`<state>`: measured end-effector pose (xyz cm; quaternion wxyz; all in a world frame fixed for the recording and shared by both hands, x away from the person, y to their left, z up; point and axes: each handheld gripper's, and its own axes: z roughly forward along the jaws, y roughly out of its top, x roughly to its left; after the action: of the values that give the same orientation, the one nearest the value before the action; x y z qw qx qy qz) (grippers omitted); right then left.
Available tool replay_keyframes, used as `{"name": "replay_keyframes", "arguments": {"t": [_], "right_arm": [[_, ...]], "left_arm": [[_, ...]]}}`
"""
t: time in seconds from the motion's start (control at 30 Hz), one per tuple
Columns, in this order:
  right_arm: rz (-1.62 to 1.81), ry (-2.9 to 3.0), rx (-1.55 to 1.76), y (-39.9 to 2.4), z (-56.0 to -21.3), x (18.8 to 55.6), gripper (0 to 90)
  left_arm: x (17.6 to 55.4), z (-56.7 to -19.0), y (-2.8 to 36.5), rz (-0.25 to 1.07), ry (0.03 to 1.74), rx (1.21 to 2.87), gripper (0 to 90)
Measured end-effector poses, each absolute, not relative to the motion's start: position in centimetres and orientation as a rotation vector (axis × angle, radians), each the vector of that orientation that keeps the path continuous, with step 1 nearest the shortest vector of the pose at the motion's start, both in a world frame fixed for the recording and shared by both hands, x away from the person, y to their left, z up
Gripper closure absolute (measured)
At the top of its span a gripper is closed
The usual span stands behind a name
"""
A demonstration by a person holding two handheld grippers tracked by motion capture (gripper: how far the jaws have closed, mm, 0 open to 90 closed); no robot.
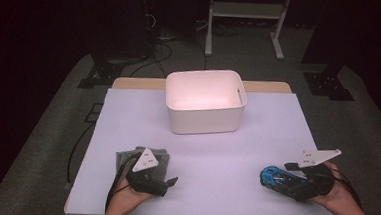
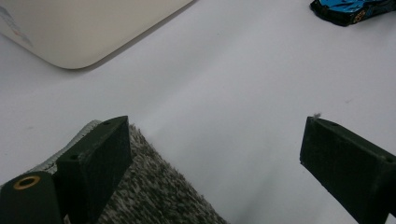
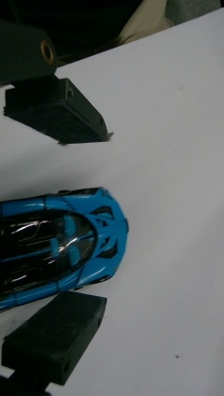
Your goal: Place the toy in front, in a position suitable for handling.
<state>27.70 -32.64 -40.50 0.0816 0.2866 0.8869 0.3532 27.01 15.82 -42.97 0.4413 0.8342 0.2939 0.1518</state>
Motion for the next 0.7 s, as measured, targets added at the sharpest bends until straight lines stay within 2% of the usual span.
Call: {"name": "replay_keyframes", "arguments": {"t": [0.7], "right_arm": [[0.823, 2.738, 0.881, -33.8, -43.3, 28.7, 14.2]], "left_arm": [[27.1, -43.2, 15.7, 0.359, 0.733, 2.081, 7.8]]}}
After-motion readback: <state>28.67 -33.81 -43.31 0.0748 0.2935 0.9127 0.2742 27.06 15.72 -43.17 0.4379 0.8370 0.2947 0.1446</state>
